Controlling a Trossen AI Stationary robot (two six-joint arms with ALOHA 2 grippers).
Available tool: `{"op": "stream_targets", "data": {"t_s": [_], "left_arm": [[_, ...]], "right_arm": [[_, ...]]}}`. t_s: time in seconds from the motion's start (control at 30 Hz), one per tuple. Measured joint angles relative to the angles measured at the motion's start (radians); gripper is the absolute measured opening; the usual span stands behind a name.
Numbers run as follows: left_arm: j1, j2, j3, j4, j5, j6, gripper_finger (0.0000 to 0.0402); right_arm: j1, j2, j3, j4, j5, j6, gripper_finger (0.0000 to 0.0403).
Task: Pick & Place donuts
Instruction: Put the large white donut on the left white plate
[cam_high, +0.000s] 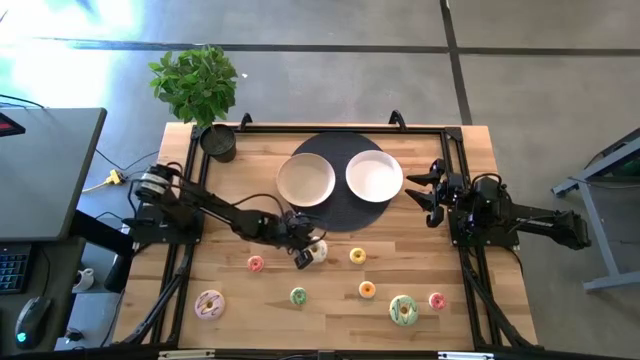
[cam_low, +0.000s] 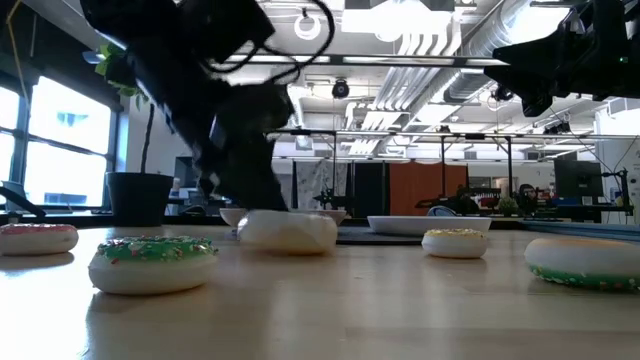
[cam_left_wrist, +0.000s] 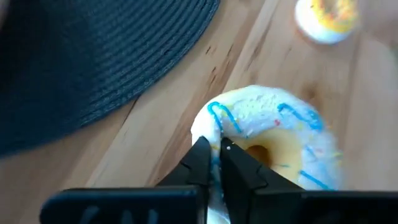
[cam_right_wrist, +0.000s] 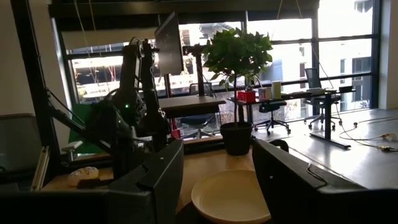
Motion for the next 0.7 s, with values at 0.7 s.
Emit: {"op": "stream_targets", "data": {"t_s": [0.7], "left_arm": [[0.501, -0.207, 0.071, -0.302, -0.071, 0.197, 0.0003]], "right_arm": [[0.0, 0.013, 0.0, 0.0, 0.007, 0.017, 0.0188]]}}
